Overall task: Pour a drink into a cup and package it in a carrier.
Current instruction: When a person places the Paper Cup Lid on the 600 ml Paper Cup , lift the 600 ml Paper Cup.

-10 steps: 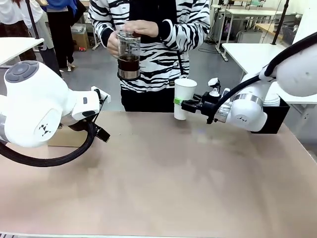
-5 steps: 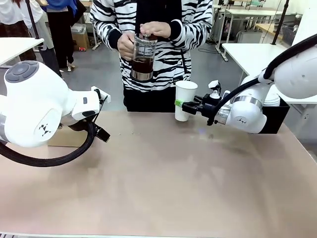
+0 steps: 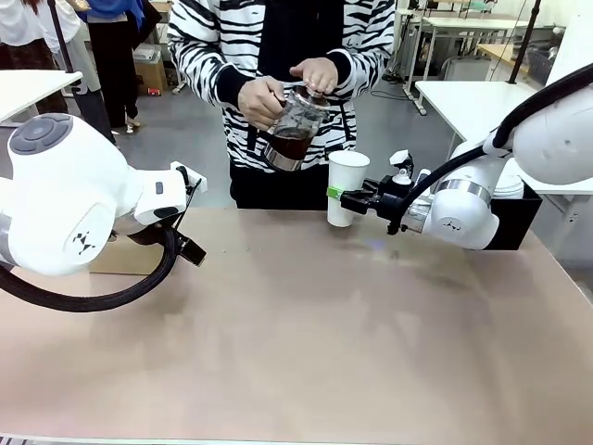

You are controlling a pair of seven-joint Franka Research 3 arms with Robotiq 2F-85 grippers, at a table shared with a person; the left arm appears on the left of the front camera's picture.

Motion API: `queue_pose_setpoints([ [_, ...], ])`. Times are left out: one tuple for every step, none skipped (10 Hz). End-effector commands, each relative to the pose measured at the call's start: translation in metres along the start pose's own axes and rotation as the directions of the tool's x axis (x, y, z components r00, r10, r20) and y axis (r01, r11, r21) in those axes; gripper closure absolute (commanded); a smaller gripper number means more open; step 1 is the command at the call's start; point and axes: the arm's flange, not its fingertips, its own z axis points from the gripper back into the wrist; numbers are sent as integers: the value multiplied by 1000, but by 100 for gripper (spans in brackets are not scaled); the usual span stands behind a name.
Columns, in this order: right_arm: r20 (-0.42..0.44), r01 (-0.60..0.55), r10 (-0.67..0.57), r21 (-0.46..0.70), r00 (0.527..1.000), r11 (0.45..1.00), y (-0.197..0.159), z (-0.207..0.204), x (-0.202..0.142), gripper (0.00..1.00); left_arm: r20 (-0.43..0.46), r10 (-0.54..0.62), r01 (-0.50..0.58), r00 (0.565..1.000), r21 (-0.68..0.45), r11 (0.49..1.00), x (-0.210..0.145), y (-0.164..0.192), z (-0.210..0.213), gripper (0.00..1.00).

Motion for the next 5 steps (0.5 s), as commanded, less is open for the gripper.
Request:
queue_pose_setpoints([
  [-3, 4, -4, -1, 1000, 1000, 1, -1, 1, 20, 2, 0, 0, 1000, -2, 1000, 0, 0, 1, 0],
  [-3, 4, -4, -1, 1000, 1000, 1, -1, 1, 20, 2, 0, 0, 1000, -2, 1000, 0, 0, 1, 0],
  [-3, 4, -4, -1, 1000, 1000, 1, -1, 1, 20, 2, 0, 0, 1000, -2, 1000, 0, 0, 1, 0],
  [-3, 4, -4, -1, 1000, 1000, 1, -1, 1, 20, 2, 0, 0, 1000, -2, 1000, 0, 0, 1, 0],
  [-3, 4, -4, -1, 1000, 1000, 1, -1, 1, 20, 2, 0, 0, 1000, -2, 1000, 0, 0, 1, 0],
])
